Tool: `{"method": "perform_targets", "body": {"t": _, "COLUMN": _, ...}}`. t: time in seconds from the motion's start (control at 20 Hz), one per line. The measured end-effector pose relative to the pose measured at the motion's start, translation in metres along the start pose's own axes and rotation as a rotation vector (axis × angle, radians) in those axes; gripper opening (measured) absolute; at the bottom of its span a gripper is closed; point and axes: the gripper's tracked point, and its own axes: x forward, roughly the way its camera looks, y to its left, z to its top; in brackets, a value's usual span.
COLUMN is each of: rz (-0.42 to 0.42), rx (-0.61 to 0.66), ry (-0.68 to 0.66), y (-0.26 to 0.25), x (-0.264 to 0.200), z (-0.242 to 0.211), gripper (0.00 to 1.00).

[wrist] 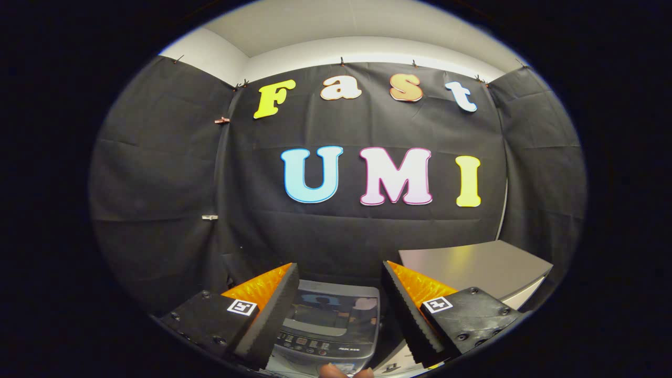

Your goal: Put the clothes into the washing machine and then close the washing machine lid.

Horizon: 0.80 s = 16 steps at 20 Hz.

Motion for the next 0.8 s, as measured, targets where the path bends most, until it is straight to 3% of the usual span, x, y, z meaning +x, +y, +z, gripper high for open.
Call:
{"method": "perform_targets", "body": {"t": 0.35, "rz": 0.02, "rx": -0.005, "ry": -0.031, "y": -0.002, "x": -0.028, "z": 0.007, "gripper": 0.99}}
{"method": "perform_targets", "body": {"t": 0.8, "rz": -0.032, "rx": 0.027, "ry": -0.053, "y": -0.016, "x": -0.051, "z": 0.024, "gripper": 0.99}}
